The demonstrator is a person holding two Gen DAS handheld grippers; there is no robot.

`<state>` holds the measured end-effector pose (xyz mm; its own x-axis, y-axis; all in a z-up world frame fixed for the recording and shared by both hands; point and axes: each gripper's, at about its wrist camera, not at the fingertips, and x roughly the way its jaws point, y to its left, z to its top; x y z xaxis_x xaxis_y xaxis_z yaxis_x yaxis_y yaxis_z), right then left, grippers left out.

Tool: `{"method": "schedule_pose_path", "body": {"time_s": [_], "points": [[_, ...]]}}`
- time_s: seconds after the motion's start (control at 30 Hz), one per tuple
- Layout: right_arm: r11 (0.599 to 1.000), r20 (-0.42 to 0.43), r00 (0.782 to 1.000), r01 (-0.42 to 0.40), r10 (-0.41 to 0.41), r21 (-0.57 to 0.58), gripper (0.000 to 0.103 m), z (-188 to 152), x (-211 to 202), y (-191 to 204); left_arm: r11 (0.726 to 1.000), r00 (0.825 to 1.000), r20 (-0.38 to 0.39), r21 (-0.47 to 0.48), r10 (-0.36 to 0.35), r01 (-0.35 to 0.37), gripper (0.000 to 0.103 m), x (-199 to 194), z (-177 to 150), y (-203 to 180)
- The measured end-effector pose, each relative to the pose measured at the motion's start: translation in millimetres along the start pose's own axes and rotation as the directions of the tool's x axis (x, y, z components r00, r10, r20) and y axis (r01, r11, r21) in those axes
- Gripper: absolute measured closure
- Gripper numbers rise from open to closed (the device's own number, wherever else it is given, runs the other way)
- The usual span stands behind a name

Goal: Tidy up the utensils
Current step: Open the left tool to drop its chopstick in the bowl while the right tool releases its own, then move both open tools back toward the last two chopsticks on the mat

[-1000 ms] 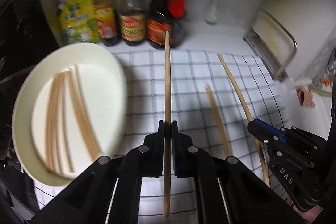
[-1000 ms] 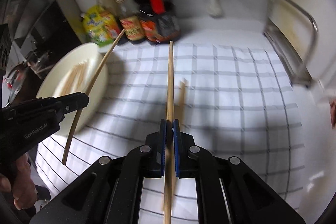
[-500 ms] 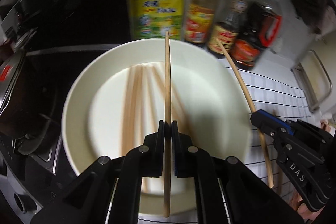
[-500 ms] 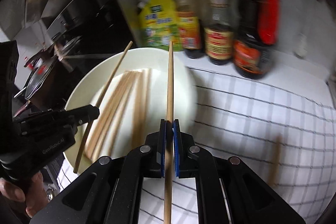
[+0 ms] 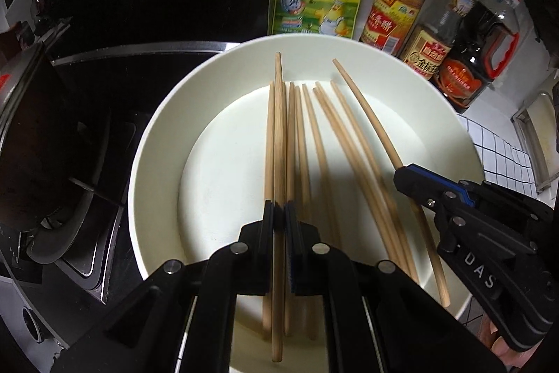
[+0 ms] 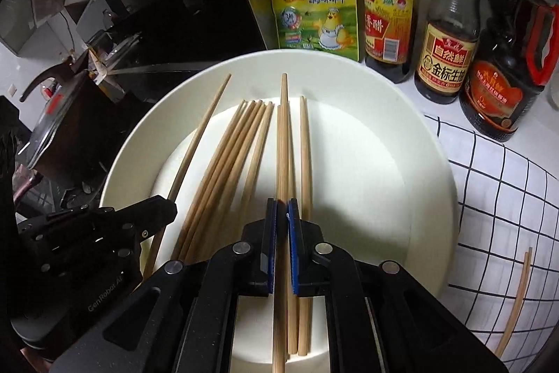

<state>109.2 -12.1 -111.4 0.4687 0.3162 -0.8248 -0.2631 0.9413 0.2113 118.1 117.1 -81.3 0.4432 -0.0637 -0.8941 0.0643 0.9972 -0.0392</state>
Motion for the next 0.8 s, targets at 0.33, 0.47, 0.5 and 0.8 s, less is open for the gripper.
{"method": "schedule_pose_path", "body": {"time_s": [0.33, 0.47, 0.5, 0.8], "points": [[0.999, 0.004, 1.000, 0.029, -0.029, 0.028, 0.096, 4.3, 0.7, -5.6, 1.000, 1.000, -0.014, -0.018, 0.012, -0.013, 0.089, 8.6, 2.1, 8.1], [0.999, 0.021, 0.999, 0.037, -0.038, 0.025, 0.096, 3.7, -5.7, -4.6, 0.999, 1.000, 0.005, -0.028, 0.020, -0.020, 0.059, 2.7, 3.2, 11.3], [0.999, 0.024, 0.999, 0.039, -0.040, 0.024, 0.095, 3.1, -6.9, -4.3, 0.999, 1.000, 0.011, -0.030, 0.025, -0.025, 0.055, 0.4, 3.3, 11.9], [0.999, 0.029, 0.999, 0.037, -0.037, 0.021, 0.092, -7.9, -22.3, -0.4, 0.999, 0.999, 0.037, -0.032, 0.030, -0.029, 0.045, -16.0, 1.3, 14.5]]}}
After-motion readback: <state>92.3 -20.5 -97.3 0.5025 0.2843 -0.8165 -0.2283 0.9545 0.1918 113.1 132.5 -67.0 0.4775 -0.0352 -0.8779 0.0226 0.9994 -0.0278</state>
